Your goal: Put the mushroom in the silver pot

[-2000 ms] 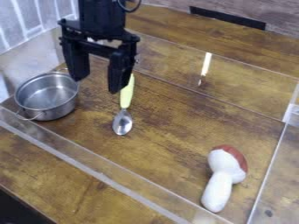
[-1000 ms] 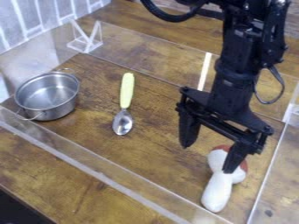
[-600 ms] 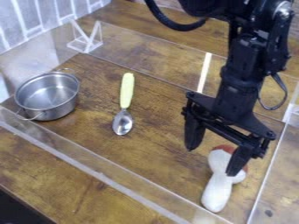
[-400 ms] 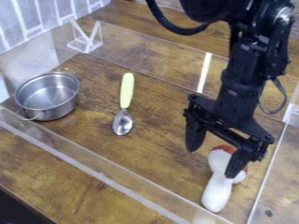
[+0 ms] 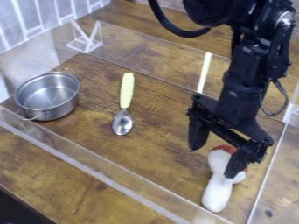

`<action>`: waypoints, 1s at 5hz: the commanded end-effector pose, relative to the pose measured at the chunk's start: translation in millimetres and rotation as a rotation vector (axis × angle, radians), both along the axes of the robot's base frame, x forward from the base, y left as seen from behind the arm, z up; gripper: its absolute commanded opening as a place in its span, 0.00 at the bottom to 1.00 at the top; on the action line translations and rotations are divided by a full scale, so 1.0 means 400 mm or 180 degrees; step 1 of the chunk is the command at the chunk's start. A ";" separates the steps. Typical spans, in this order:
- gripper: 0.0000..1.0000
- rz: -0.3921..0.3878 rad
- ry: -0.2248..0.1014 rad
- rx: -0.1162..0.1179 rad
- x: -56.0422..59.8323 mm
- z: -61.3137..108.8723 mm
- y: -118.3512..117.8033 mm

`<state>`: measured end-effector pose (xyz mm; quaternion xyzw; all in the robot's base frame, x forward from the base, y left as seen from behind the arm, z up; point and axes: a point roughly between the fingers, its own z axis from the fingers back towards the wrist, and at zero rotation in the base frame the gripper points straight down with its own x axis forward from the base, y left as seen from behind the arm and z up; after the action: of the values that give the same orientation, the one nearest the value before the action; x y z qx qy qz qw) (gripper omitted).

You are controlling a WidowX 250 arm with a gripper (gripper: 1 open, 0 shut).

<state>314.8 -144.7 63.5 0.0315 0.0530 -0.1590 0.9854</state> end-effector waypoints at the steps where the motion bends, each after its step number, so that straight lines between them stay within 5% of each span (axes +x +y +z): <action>1: 1.00 0.0118 -0.0192 -0.0064 0.049 0.024 0.004; 2: 1.00 0.0198 -0.0202 -0.0036 0.066 0.008 0.013; 4: 1.00 0.0293 -0.0222 -0.0016 0.033 -0.019 -0.006; 5: 1.00 0.0326 -0.0236 -0.0001 0.013 0.001 -0.009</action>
<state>315.7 -142.2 36.9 0.0451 0.0560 -0.1010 0.9923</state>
